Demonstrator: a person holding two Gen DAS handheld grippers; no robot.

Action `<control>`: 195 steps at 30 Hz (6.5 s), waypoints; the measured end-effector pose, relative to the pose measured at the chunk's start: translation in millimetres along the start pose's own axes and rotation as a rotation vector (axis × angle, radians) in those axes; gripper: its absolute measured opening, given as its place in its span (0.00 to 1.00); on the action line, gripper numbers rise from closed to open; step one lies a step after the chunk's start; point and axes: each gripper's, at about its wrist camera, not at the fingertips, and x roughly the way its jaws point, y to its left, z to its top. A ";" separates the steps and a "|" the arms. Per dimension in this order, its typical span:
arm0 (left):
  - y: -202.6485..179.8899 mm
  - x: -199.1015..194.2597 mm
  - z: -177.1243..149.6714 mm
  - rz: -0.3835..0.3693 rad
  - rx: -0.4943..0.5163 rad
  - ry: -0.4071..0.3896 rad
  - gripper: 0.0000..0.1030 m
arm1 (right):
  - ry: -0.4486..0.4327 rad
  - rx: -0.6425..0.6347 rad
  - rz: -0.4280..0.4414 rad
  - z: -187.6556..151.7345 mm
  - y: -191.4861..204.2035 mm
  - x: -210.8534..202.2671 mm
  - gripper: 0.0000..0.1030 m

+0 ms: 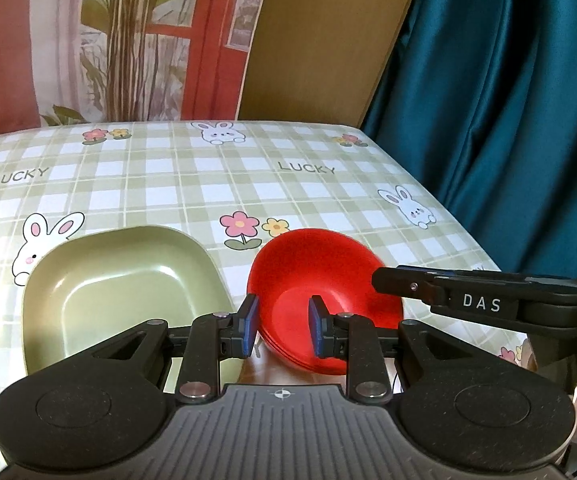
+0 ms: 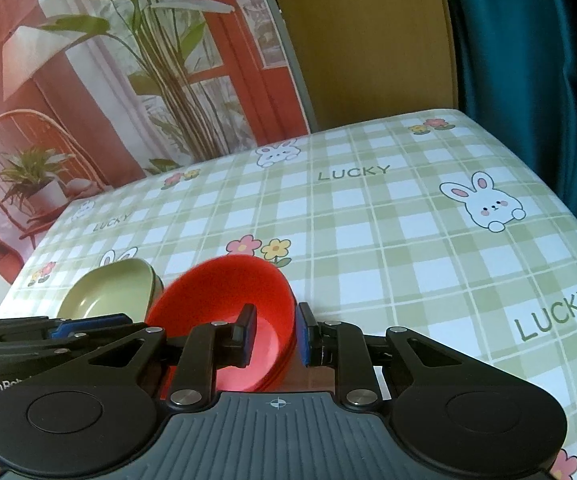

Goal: Organize plates and bowls

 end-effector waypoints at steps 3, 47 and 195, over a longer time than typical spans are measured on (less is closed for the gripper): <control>-0.6 -0.5 -1.1 0.010 -0.003 -0.007 0.26 | 0.002 -0.006 -0.014 -0.9 -0.2 1.6 0.21; -9.2 14.4 -13.6 -0.011 0.034 0.019 0.26 | 0.015 0.173 0.060 -16.1 -26.7 14.1 0.15; 29.3 -263.6 52.2 0.473 0.043 -0.493 0.82 | -0.405 -0.255 0.068 96.1 177.1 -178.6 1.00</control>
